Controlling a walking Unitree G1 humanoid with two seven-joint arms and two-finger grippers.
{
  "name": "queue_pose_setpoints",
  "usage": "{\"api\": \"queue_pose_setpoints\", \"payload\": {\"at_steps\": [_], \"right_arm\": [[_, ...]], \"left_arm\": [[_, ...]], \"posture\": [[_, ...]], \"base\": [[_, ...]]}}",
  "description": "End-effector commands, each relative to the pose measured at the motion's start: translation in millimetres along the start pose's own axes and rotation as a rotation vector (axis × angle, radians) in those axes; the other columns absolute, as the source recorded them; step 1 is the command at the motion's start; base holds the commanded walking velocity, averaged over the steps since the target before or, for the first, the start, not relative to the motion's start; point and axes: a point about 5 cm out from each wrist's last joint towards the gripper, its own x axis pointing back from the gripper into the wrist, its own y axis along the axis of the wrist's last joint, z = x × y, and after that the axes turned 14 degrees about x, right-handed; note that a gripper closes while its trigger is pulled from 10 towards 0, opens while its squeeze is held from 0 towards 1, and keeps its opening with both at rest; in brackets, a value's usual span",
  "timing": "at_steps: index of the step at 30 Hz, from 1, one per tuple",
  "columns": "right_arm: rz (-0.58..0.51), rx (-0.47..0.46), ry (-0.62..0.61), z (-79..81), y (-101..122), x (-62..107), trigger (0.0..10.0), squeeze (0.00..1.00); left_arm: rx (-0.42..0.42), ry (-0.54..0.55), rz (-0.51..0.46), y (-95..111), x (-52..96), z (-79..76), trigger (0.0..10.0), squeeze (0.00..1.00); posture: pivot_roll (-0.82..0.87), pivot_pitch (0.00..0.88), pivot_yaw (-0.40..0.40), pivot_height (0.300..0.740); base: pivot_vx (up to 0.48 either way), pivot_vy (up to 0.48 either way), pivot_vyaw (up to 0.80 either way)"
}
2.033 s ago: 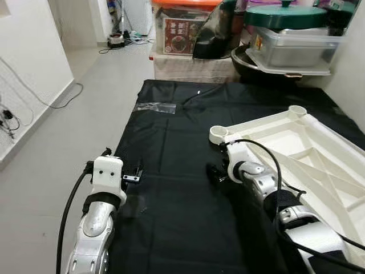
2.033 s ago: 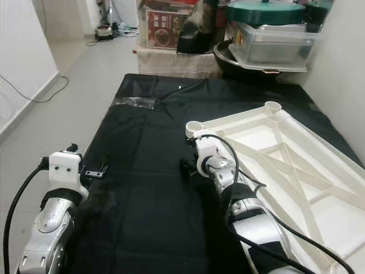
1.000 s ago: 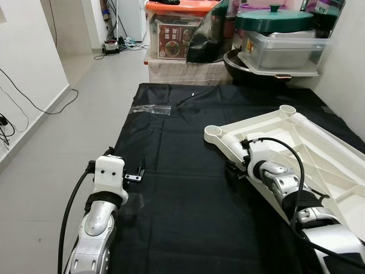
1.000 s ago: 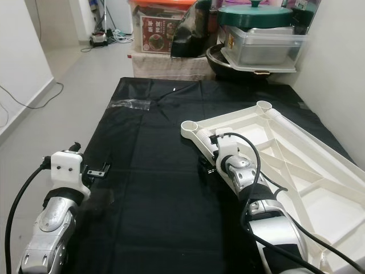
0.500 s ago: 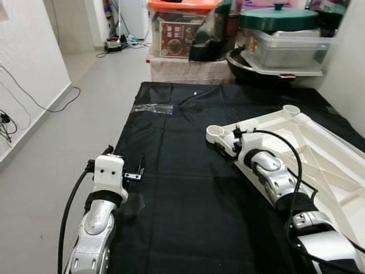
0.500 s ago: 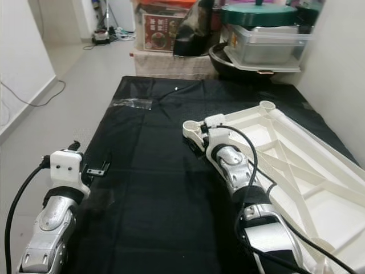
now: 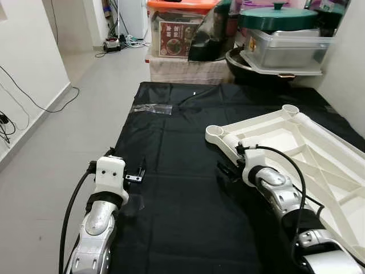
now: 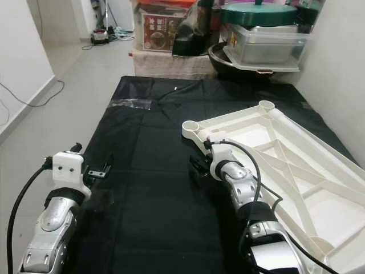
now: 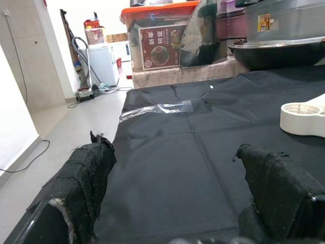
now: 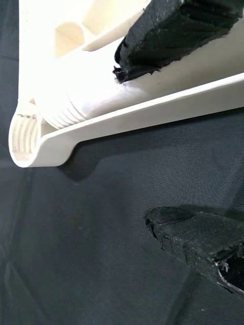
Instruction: Building children table
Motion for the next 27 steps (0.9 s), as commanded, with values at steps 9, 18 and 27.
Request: {"api": "queue_pose_setpoints", "payload": {"at_steps": [9,18,27], "right_arm": [[0.083,-0.005,0.146,12.0,-13,3.2,10.0,0.0],[0.308,-0.158,0.269,14.8,-38,9.8,4.4,0.0],[0.45,-0.32,0.335,9.8,-58,18.9,0.0,0.0]], "left_arm": [[0.01,0.0,0.004,-3,-0.3,0.3,10.0,0.0],[0.004,0.004,0.01,-5,0.9,1.1,10.0,0.0],[-0.002,0.0,0.027,-9,2.1,-0.7,10.0,0.0]], "posture": [[-0.03,0.0,-0.058,0.74],[-0.02,0.0,-0.079,0.74],[-0.03,0.0,-0.081,0.74]], "base": [[0.0,0.0,0.0],[0.0,0.0,0.0],[0.0,0.0,0.0]]}}
